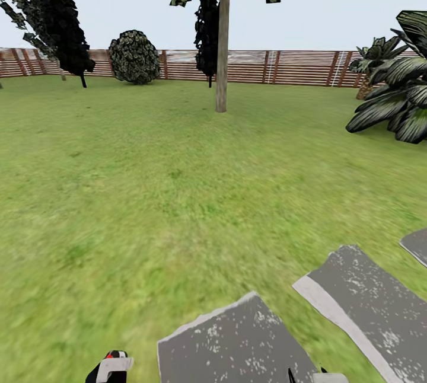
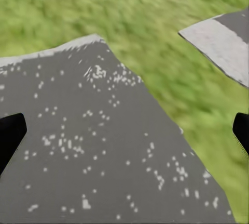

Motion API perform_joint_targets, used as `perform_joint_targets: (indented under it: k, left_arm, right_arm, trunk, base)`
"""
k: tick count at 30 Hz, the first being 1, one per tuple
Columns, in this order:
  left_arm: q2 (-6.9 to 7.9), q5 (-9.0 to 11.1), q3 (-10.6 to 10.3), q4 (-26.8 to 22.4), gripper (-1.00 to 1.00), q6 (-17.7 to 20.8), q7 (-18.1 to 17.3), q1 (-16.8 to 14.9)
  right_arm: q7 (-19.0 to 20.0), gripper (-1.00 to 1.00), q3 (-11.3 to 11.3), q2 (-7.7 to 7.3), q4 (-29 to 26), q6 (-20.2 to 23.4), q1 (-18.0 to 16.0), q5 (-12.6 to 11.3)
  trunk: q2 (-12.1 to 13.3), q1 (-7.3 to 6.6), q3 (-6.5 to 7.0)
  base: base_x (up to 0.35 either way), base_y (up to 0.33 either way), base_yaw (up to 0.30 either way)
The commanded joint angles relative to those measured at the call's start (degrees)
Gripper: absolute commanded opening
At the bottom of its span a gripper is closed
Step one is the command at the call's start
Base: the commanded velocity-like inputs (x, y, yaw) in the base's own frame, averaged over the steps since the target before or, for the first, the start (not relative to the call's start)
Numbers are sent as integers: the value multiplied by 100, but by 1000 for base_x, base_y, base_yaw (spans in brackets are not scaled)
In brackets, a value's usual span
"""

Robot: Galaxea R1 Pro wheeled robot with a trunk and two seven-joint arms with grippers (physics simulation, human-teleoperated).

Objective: In the garden, pick up the pesticide atomizer on the floor and spray pesticide onto both trees until each tree trunk is fully covered.

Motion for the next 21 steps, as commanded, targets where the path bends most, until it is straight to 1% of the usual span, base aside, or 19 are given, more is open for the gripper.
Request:
perform_joint_targets:
  k: [1, 21]
  left_arm:
    - [0, 0, 8, 4, -100, -19, 5, -3]
    - [2, -1, 13, 4, -100, -15, -3, -3]
  right_arm:
    - [-2, 100, 0, -1, 3, -17, -3, 1]
    - [22, 100, -1, -27, 5, -22, -3, 10]
  trunk:
    - [-2, 3, -5]
    - [-2, 3, -5]
  base:
    - [339, 0, 0]
    - [339, 0, 0]
